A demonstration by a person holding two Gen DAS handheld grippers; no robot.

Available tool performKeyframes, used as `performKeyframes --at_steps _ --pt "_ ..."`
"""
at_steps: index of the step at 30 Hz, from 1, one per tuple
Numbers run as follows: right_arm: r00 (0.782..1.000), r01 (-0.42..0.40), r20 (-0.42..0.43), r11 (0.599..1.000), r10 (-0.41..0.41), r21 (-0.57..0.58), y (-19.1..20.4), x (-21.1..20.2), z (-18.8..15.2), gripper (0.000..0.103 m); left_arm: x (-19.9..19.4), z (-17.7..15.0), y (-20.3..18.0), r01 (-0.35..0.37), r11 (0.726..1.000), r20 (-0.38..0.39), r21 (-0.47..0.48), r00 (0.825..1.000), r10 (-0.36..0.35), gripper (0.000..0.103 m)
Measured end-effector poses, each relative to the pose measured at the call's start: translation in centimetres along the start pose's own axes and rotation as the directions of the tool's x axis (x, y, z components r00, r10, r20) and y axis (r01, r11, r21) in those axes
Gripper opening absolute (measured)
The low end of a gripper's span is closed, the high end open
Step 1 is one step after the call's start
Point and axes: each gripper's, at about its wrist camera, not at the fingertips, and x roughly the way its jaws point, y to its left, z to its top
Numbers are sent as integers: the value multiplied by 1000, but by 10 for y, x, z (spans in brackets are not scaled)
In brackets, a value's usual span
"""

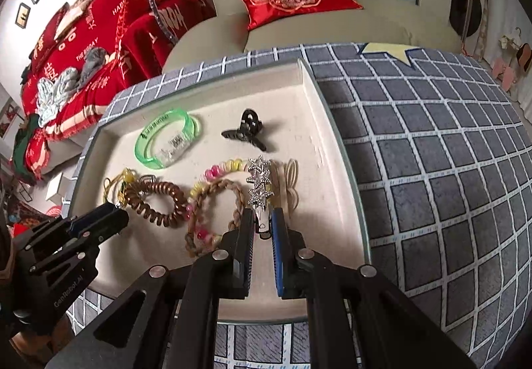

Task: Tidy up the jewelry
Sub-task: 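Carry both items into the tray while the right tool releases the star hair clip there, then lower the purple-stone heart ring into the tray and open the left tool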

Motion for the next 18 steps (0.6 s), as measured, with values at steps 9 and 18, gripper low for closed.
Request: performKeyframes --at_steps 9,18 --pt "1000 -12 11 1000 12 -19 7 -7 0 70 2 -2 -1 -41 999 -10 7 999 41 34" --pt "995 -58 88 998 56 18 7 -40 -1 70 -3 1 -5 -47 999 7 13 999 47 34"
